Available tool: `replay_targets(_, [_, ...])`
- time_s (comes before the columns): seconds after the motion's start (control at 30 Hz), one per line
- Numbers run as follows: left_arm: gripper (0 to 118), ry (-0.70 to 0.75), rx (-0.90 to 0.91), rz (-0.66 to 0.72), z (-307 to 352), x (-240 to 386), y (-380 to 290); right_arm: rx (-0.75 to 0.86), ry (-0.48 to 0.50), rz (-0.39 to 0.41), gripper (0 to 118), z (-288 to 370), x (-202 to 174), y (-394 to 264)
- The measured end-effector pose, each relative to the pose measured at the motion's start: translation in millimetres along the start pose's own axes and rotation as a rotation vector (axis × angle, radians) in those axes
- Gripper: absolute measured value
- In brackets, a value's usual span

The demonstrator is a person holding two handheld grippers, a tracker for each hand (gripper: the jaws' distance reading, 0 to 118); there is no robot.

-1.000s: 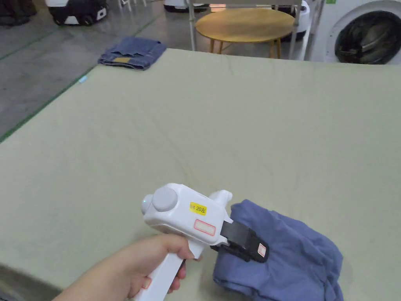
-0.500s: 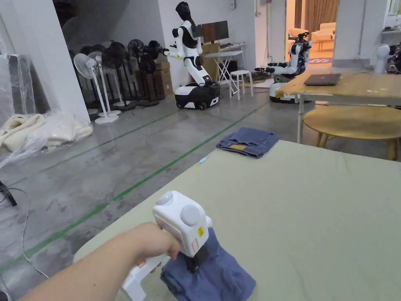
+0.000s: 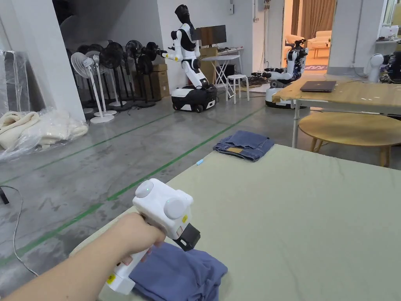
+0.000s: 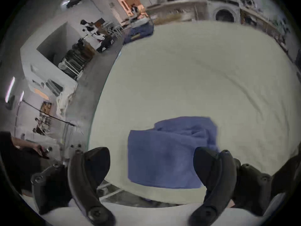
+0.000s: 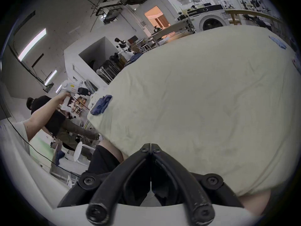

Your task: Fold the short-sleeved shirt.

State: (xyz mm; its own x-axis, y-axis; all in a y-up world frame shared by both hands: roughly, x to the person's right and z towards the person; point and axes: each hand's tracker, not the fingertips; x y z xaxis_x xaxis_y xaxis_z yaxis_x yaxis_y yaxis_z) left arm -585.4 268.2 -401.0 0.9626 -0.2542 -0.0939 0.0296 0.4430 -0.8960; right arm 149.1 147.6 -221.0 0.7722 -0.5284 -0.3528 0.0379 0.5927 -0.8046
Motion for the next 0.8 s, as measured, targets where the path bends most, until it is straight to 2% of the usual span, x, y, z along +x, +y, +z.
replay_targets(0.03, [86,-0.044,0.024,0.027,7.0,6.3,-1.6,0.003,-0.013,0.002,0,-1.4,2.0,-0.6])
replay_targets(0.07, [44,-0.101,0.063,0.04,13.5,14.5,-3.6,0.01,-0.026,0.0,0,-2.6,4.5,-1.3])
replay_targets(0.1, [16,-0.136,0.101,0.055,19.2,27.6,-6.2,0.02,-0.035,-0.01,0,-3.9,7.1,-2.8])
replay_targets(0.13, [5,-0.127,0.131,0.064,23.3,41.2,-7.7,0.029,-0.047,-0.023,0,-4.6,9.9,-2.2])
replay_targets(0.17, [4,-0.108,0.176,0.054,30.9,57.4,-10.1,0.038,-0.065,-0.032,0,-5.3,12.0,0.0])
replay_targets(0.27, [1,-0.184,0.302,-0.007,50.3,116.9,-15.6,0.081,-0.135,0.009,0,-3.3,12.2,18.8])
replay_targets(0.33, [0,-0.234,0.401,0.043,62.7,160.2,-16.4,0.135,-0.15,0.032,0,1.5,7.1,48.4])
replay_targets(0.37, [0,-0.255,0.429,0.112,67.3,178.2,-15.6,0.168,-0.158,0.047,0,4.2,1.9,64.1])
replay_targets(0.47, [0,-0.386,0.534,0.163,92.3,241.3,-3.9,0.303,-0.296,0.108,0,16.8,-20.1,124.5])
replay_targets(0.57, [0,-0.411,0.614,0.086,133.9,300.8,14.3,0.442,-0.437,0.121,0,35.3,-51.3,176.0])
replay_targets(0.63, [0,-0.398,0.703,0.056,166.6,332.9,23.3,0.558,-0.523,0.193,0,47.5,-76.5,203.8])
replay_targets(0.7, [0,-0.442,0.832,0.089,198.0,351.9,23.2,0.615,-0.683,0.271,0,54.5,-100.0,220.2])
replay_targets(0.77, [0,-0.486,0.943,0.136,223.2,369.6,16.8,0.68,-0.704,0.309,0,63.2,-117.9,227.6])
replay_targets(0.8, [0,-0.44,0.94,0.124,234.7,379.6,15.3,0.703,-0.706,0.318,0,69.1,-128.0,226.7])
